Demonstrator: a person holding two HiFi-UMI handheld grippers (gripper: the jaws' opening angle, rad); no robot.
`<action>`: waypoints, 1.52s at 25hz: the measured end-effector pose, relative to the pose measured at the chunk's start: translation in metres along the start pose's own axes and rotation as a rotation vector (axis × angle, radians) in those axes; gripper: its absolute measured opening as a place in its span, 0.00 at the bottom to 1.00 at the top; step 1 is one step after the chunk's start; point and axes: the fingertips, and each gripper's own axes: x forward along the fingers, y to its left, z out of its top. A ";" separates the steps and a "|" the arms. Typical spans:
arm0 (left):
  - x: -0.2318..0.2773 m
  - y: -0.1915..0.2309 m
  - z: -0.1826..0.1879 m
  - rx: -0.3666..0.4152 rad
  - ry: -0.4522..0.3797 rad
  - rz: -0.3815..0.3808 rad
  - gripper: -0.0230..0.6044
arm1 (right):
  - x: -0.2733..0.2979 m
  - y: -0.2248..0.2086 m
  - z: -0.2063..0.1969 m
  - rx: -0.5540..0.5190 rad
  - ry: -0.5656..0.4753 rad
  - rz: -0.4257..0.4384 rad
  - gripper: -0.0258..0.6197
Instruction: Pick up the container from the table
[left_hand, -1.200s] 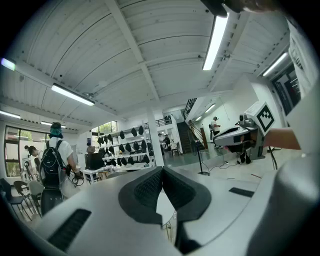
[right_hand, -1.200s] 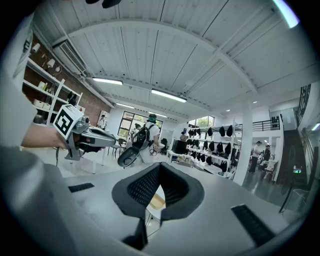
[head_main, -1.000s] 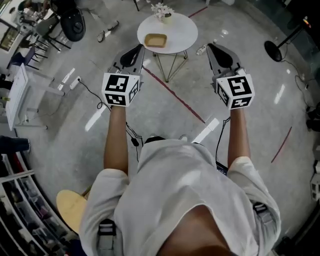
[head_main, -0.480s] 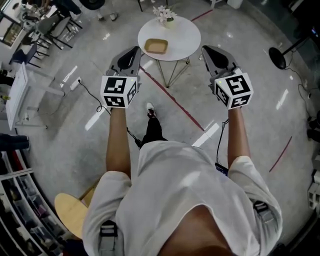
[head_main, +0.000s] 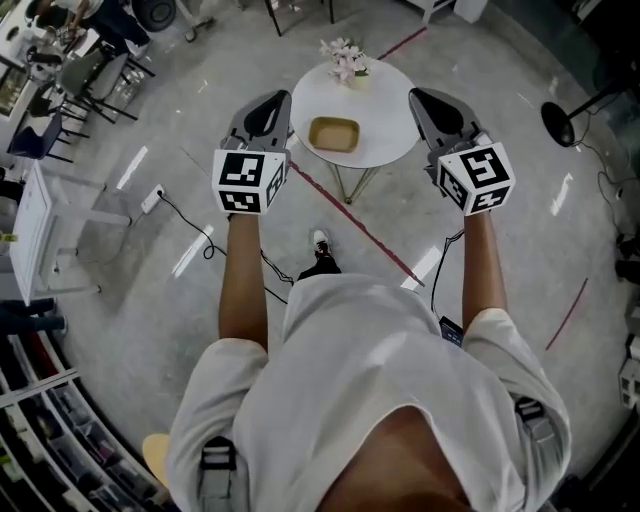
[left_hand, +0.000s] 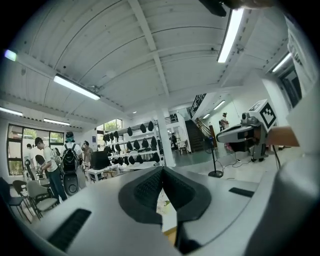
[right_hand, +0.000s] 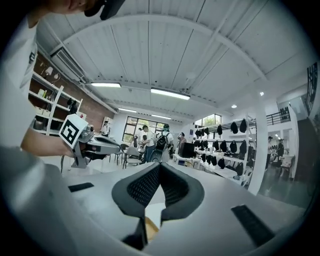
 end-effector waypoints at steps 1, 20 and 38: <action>0.010 0.011 -0.001 0.009 0.006 -0.005 0.06 | 0.014 -0.005 0.002 0.020 -0.009 -0.008 0.06; 0.108 0.112 -0.100 -0.103 0.143 0.009 0.06 | 0.200 -0.007 -0.091 0.013 0.230 0.177 0.12; 0.068 0.087 -0.267 -0.358 0.435 0.224 0.06 | 0.225 0.080 -0.340 -0.056 0.747 0.690 0.33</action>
